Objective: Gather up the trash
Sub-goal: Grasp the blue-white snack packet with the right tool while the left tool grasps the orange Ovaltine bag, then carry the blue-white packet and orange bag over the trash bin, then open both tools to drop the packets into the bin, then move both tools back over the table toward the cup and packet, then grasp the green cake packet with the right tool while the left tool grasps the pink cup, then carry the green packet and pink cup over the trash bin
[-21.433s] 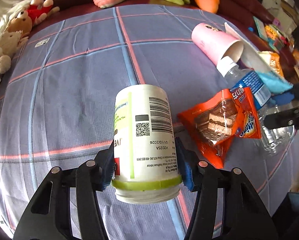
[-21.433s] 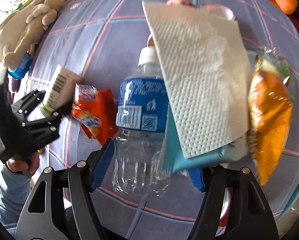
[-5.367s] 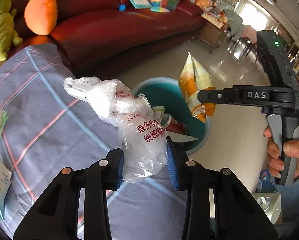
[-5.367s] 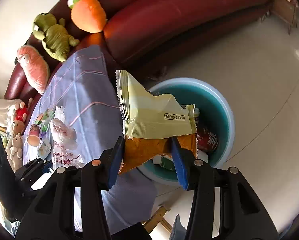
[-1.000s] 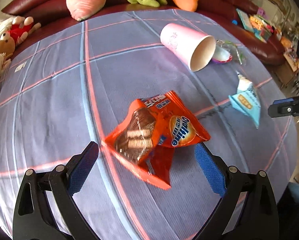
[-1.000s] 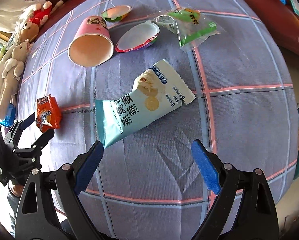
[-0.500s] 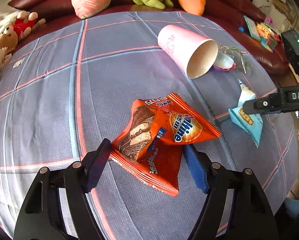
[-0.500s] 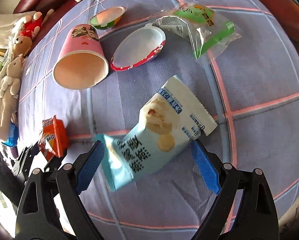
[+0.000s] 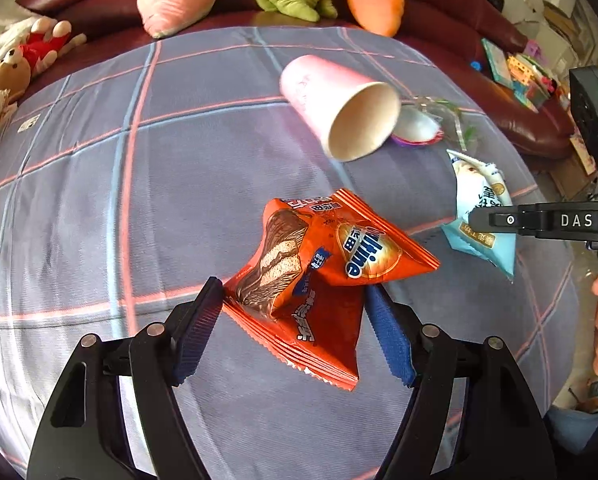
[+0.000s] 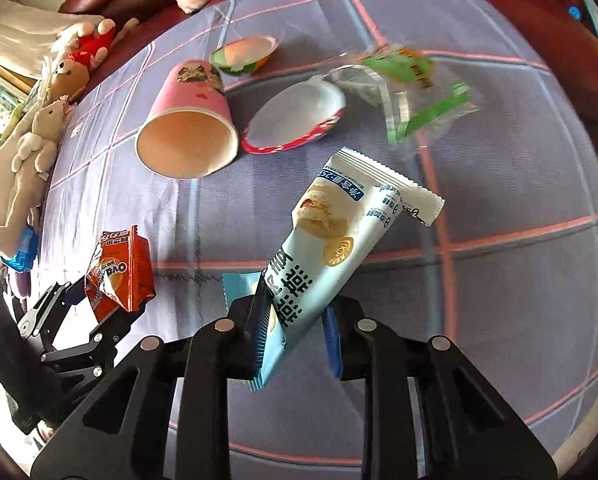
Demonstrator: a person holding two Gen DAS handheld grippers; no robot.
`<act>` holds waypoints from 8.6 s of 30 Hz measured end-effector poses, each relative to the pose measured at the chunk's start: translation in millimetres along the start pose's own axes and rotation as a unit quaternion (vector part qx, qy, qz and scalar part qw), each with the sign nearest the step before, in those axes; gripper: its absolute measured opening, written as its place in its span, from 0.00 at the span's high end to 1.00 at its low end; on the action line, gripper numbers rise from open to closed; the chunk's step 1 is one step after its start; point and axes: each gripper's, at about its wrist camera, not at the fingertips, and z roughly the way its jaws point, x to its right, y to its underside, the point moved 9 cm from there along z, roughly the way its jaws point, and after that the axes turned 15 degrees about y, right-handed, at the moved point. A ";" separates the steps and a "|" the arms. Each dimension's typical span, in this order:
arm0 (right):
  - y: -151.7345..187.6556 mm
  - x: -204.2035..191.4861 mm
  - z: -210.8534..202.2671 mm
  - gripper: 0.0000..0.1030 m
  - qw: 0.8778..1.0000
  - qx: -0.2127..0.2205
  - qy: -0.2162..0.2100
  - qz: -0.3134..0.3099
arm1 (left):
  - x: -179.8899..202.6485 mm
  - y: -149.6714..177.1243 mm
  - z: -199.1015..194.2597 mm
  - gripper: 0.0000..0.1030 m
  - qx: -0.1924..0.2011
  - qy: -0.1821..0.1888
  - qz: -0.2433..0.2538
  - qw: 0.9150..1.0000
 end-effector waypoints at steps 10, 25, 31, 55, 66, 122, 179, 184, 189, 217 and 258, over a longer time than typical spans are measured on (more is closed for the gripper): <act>25.4 40.8 -20.8 0.78 1.000 0.012 -0.005 0.004 | 50.1 -8.3 6.5 0.29 0.008 0.022 0.025 0.999; 52.4 111.3 -47.7 0.77 0.998 0.038 -0.011 0.050 | 122.3 -8.3 21.3 0.29 0.007 0.048 0.058 0.997; 63.1 125.9 -47.9 0.77 0.997 0.036 -0.020 0.064 | 137.1 -5.0 25.3 0.29 0.007 0.054 0.051 0.997; 81.1 202.9 -57.9 0.74 0.989 0.068 -0.042 0.122 | 205.6 -8.0 47.1 0.29 -0.007 0.059 0.082 0.995; 101.9 270.6 -60.3 0.74 0.981 0.080 -0.043 0.174 | 277.5 -15.4 74.9 0.29 -0.022 0.079 0.136 0.987; 157.0 495.8 -54.8 0.71 0.956 0.053 0.043 0.284 | 472.5 8.8 241.6 0.11 -0.142 0.147 0.251 0.946; 148.6 416.1 -62.0 0.13 0.964 0.017 0.061 0.259 | 382.0 -2.7 155.1 0.04 -0.087 0.161 0.147 0.972; 135.4 384.5 -64.4 0.13 0.970 0.018 0.062 0.235 | 348.4 -8.0 134.7 0.04 -0.068 0.155 0.128 0.977; 117.8 342.6 -66.0 0.13 0.977 0.017 0.061 0.202 | 309.7 -16.5 113.5 0.04 -0.044 0.148 0.103 0.983; -74.4 107.2 -30.7 0.13 1.000 -0.013 0.001 0.011 | 49.8 -121.4 20.5 0.04 0.058 0.013 -0.044 0.997; -121.0 82.5 34.3 0.46 0.999 -0.014 0.013 -0.039 | -11.5 -126.1 68.3 0.38 0.043 -0.034 -0.106 0.993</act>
